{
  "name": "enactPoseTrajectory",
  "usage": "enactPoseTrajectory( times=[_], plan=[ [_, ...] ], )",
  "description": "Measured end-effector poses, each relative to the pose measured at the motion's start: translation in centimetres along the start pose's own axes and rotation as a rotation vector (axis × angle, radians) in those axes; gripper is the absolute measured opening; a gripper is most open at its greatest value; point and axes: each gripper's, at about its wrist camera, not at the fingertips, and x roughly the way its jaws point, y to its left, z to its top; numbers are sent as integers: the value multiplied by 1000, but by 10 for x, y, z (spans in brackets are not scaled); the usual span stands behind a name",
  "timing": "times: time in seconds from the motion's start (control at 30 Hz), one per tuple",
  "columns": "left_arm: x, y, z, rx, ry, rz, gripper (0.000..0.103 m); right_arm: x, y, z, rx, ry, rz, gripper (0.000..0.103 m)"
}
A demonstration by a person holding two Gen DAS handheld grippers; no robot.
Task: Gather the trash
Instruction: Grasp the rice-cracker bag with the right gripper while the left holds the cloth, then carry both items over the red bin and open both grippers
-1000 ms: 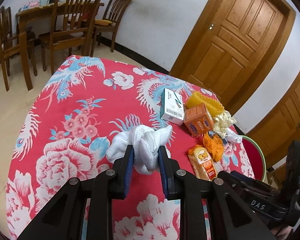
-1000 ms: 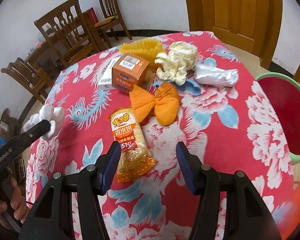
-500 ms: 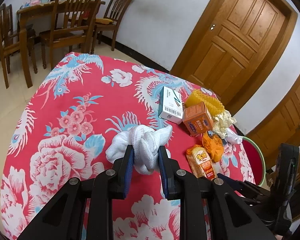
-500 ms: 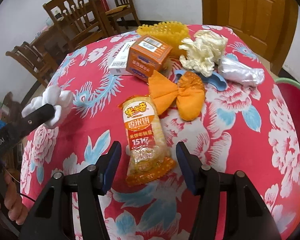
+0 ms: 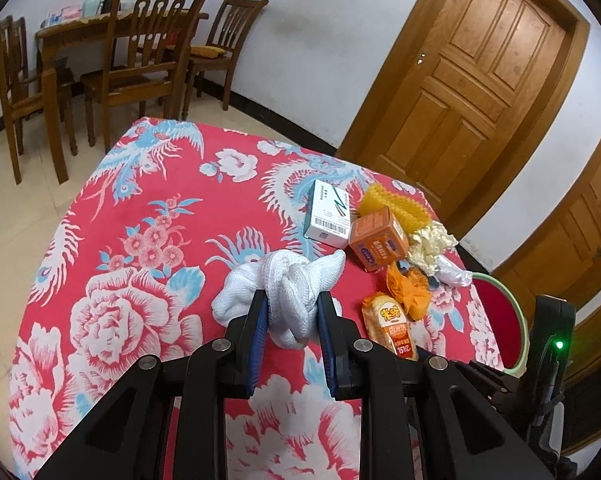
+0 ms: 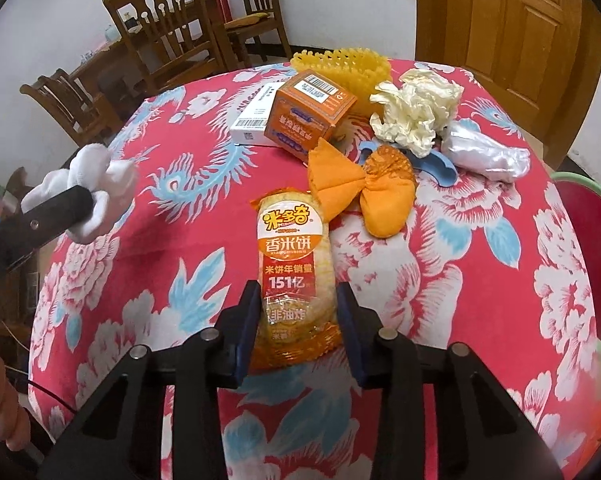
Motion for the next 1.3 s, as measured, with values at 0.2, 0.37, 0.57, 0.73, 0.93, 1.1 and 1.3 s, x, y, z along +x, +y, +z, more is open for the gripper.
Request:
enactPoseTrajectory(
  times=[0.2, 0.37, 0.57, 0.73, 0.93, 1.1, 1.3],
  plan=[
    [-7, -9, -4, 9, -2, -5, 24, -20, 0, -7, 3, -34, 32, 41],
    [-15, -20, -6, 23, -7, -18, 24, -40, -5, -10, 20, -68, 53, 41],
    [-20, -37, -8, 44, -7, -42, 24, -67, -15, -14, 41, -111, 59, 41],
    [-20, -55, -8, 68, 7, -68, 24, -85, -31, -14, 72, -150, 55, 41],
    [-18, -81, -9, 106, 14, -99, 24, -102, -56, -15, 120, -186, 33, 41],
    [-14, -105, -6, 136, 19, -131, 24, -114, -80, -17, 167, -213, 13, 41],
    [-8, -136, -5, 171, 25, -161, 24, -126, -114, -18, 226, -240, -15, 41]
  ],
)
